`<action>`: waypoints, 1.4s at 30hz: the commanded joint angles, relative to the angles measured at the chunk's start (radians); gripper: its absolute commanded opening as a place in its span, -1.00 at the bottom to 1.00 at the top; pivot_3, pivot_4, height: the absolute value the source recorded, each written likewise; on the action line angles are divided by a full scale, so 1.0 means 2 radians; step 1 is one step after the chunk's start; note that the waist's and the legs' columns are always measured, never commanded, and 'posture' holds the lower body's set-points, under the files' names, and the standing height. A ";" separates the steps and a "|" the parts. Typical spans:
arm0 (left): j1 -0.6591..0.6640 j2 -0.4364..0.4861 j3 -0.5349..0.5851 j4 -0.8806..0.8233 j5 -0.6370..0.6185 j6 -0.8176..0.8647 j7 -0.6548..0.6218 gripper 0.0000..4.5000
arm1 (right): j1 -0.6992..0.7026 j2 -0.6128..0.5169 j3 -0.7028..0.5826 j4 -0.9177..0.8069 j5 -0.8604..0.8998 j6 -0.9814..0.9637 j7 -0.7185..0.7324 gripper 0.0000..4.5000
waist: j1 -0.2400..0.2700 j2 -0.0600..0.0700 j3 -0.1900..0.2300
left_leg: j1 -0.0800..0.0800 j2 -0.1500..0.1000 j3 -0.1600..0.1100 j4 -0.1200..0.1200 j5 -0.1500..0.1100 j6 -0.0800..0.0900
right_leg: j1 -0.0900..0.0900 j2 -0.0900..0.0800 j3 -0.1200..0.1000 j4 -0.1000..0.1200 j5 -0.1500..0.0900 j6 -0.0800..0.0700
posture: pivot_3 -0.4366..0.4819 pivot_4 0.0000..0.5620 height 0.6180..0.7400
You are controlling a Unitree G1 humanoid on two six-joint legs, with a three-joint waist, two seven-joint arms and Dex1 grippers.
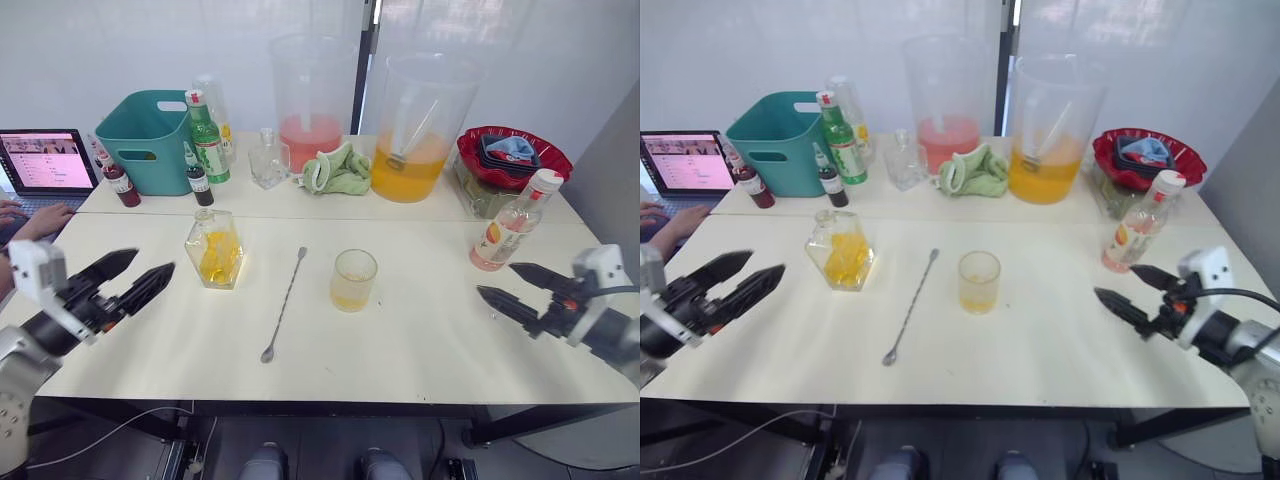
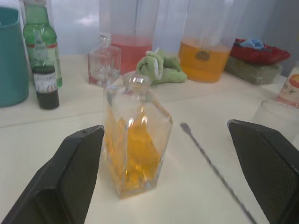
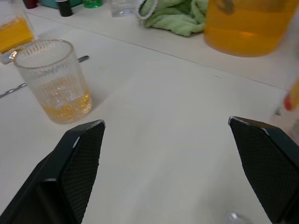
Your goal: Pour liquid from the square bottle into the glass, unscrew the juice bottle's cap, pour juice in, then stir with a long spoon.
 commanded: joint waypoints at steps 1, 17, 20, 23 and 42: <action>0.029 0.015 0.027 0.058 0.038 -0.070 -0.035 0.99 | 0.029 -0.006 -0.058 0.031 -0.012 -0.037 0.014 1.00 | 0.000 0.000 0.000 | 0.000 0.000 0.000 0.000 0.000 0.000 | 0.000 0.000 0.000 0.000 0.000 0.000 | -0.05 -0.47 1.00; 0.045 -0.004 -0.032 0.141 0.089 -0.189 -0.070 0.99 | 0.077 -0.008 -0.080 0.105 -0.045 -0.107 0.040 1.00 | -0.004 0.001 -0.001 | 0.001 0.001 0.001 -0.003 0.000 0.000 | 0.001 0.000 0.001 -0.004 0.000 0.000 | -0.05 -0.47 1.00; 0.050 -0.015 -0.045 0.114 0.083 -0.187 -0.065 0.99 | 0.076 0.016 -0.084 0.056 -0.023 -0.083 0.002 1.00 | -0.004 0.001 -0.001 | 0.001 0.001 0.001 -0.004 0.000 0.000 | 0.001 0.000 0.001 -0.004 0.000 0.000 | -0.05 -0.47 1.00; 0.066 -0.028 -0.076 0.051 0.077 -0.175 -0.063 0.99 | 0.050 0.069 -0.071 -0.031 -0.001 -0.036 -0.104 1.00 | -0.004 0.001 -0.001 | 0.001 0.001 0.001 -0.004 0.000 0.000 | 0.001 0.000 0.001 -0.004 0.000 0.000 | -0.05 -0.47 1.00; -0.006 -0.052 -0.284 -0.129 0.045 -0.098 -0.015 0.99 | -0.280 0.054 0.072 0.161 -0.124 0.006 -0.264 1.00 | -0.006 0.002 -0.001 | 0.001 0.000 0.002 -0.005 0.000 0.000 | 0.000 0.000 0.002 -0.004 0.000 0.000 | -0.05 -0.47 1.00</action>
